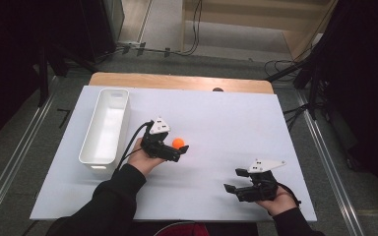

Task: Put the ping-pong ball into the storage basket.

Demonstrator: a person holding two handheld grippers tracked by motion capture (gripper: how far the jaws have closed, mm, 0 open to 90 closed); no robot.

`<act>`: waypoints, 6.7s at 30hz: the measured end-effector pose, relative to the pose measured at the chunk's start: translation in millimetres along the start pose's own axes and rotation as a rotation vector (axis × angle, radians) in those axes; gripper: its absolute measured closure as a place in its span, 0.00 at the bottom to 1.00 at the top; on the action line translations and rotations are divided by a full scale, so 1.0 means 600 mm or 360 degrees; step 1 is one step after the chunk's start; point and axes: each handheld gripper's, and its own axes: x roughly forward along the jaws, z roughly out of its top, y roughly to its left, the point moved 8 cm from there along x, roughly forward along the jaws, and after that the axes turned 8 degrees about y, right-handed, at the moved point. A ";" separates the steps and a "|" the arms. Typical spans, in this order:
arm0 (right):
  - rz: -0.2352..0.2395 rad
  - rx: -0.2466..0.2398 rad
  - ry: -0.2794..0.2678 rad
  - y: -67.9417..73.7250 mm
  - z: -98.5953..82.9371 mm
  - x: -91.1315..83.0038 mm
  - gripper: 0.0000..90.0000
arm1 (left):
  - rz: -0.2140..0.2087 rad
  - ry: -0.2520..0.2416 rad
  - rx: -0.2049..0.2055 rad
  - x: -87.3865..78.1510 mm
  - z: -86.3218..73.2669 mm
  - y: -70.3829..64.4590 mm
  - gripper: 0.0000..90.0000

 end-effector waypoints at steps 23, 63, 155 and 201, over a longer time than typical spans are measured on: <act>0.0012 -0.0003 0.0001 -0.001 0.003 0.003 0.27 | 0.0039 0.0019 -0.0040 0.034 0.012 0.026 0.00; 0.0025 -0.0036 0.0014 0.007 0.005 0.006 0.27 | 0.0104 0.0149 -0.0074 0.070 -0.050 0.037 0.00; 0.0015 -0.0050 0.0050 0.007 -0.001 0.008 0.27 | 0.0126 0.0201 0.0064 0.062 -0.040 0.019 0.55; 0.0009 -0.0059 0.0069 0.006 -0.004 0.009 0.27 | 0.0031 0.0201 0.0045 -0.034 0.008 -0.013 0.55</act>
